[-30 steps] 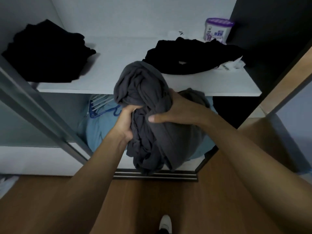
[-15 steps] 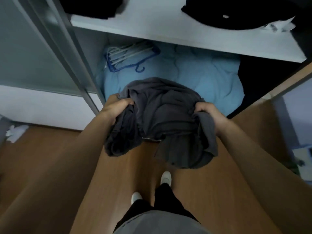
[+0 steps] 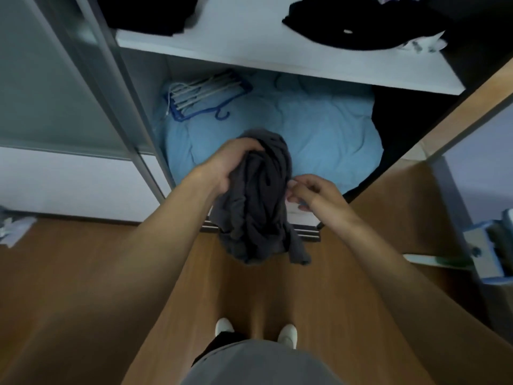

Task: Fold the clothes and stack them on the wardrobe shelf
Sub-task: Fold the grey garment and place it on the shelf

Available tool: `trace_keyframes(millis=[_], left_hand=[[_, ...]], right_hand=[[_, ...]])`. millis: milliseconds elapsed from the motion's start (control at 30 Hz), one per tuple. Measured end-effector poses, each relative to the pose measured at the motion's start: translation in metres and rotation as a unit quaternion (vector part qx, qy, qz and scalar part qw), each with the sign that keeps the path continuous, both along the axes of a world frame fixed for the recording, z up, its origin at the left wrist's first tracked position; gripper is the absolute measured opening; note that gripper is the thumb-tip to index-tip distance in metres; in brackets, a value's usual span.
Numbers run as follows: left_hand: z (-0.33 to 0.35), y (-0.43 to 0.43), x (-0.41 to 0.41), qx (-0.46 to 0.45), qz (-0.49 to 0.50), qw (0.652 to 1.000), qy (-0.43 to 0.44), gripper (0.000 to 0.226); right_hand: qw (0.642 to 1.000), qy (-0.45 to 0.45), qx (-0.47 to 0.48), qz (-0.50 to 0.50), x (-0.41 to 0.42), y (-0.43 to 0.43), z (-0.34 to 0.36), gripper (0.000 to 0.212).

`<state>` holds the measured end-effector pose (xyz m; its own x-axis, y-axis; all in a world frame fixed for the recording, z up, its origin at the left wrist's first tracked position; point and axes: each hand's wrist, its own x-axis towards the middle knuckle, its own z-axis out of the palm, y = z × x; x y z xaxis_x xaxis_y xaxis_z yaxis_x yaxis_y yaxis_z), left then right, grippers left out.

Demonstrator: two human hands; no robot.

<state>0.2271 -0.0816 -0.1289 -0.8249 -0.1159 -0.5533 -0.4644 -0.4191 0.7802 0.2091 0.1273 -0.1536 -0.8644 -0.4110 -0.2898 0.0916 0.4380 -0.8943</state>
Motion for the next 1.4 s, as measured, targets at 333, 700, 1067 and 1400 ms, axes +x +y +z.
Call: trace_keyframes(millis=[333,700,1067,1400], left_hand=[[0.026,0.054,-0.014,0.114,0.043,0.988,0.092,0.023],[-0.019,0.025,-0.004,-0.286,-0.009,0.947,-0.148,0.043],[-0.032,0.043,0.013,-0.416,-0.279,0.817,-0.286,0.055],[-0.040,0.070,-0.012,-0.380,-0.222,0.874,0.207,0.062]], right_hand=[[0.910,-0.316,-0.248,-0.103,0.008,0.047,-0.008,0.037],[0.902,-0.089,-0.383,-0.176,-0.045,0.061,0.070,0.010],[0.959,0.279,-0.051,0.027,-0.048,0.049,0.092,0.042],[0.954,0.277,-0.077,0.087,-0.039,0.057,0.098,0.050]])
